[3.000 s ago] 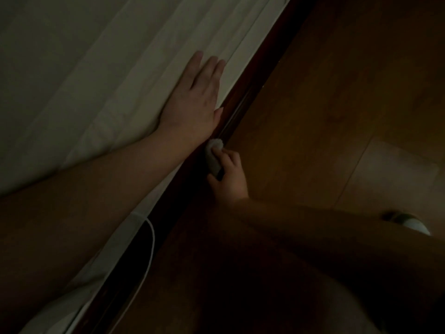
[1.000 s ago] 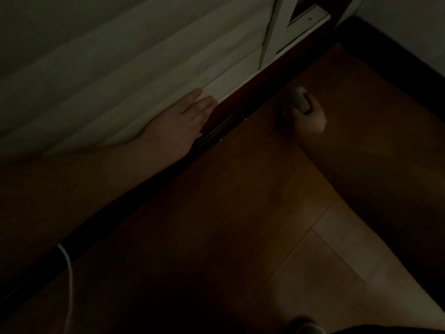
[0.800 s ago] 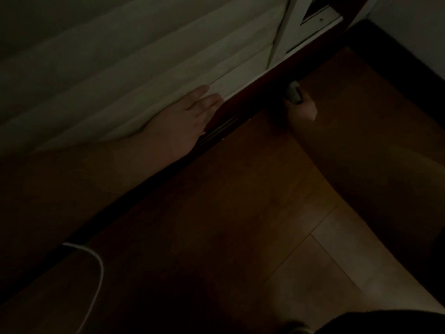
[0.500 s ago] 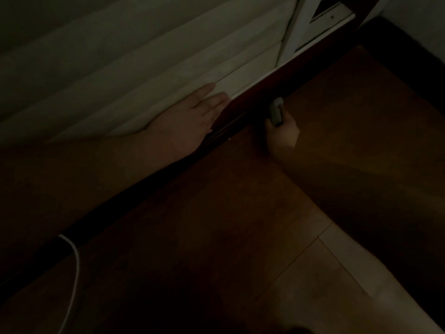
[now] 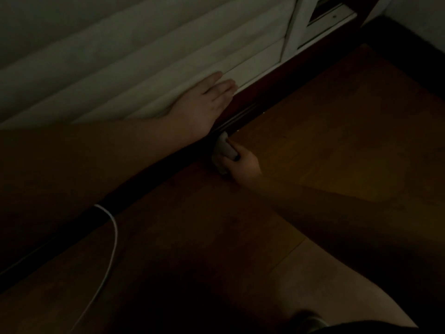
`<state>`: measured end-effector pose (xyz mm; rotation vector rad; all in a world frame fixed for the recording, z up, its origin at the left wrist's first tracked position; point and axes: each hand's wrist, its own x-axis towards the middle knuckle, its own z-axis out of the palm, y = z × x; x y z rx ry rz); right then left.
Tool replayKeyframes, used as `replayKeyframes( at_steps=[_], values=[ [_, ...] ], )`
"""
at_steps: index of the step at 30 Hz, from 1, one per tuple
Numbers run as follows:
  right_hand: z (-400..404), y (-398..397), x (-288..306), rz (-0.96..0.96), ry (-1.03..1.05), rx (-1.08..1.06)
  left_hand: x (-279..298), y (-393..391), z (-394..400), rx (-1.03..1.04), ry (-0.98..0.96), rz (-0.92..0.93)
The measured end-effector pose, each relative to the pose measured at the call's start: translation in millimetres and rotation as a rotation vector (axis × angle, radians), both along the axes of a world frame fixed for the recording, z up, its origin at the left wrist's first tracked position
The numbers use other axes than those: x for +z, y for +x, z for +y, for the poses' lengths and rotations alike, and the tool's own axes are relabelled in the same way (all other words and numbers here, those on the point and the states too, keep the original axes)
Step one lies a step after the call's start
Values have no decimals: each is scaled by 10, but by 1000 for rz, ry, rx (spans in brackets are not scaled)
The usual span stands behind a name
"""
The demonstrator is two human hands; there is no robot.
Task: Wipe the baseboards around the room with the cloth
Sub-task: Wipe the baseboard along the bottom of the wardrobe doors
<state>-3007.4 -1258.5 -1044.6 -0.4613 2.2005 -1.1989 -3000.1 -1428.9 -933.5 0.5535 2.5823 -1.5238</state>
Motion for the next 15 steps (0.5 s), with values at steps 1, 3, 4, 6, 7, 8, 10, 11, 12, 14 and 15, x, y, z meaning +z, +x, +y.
replayKeyframes(
  at_steps=[1,3,4,6,7,8,10,11,12,14,15],
  values=[
    [35,13,-6,-37,-30,49,15,24,21,18,-24,8],
    [127,-29,-40,-73,-81,75,31,78,46,43,-70,11],
    [193,-69,-53,-69,-85,39,10,111,28,43,-74,8],
    [330,-219,-90,-44,-94,-119,-15,170,-67,28,-41,27],
    [406,-333,-94,-15,-91,-218,-11,198,-112,14,-12,51],
    [484,-471,-73,20,-74,-315,-15,216,-153,1,-3,60],
    [623,-780,23,84,-41,-507,-48,231,-208,-31,-24,44],
    [686,-965,70,104,-49,-599,-52,214,-206,-46,-40,37],
    [722,-1128,116,113,-58,-663,-31,204,-181,-41,-41,35],
    [708,-1339,178,147,-61,-712,-7,197,-136,-12,-67,7],
    [659,-1391,207,167,-62,-699,-7,192,-129,-5,-74,2]
  ],
)
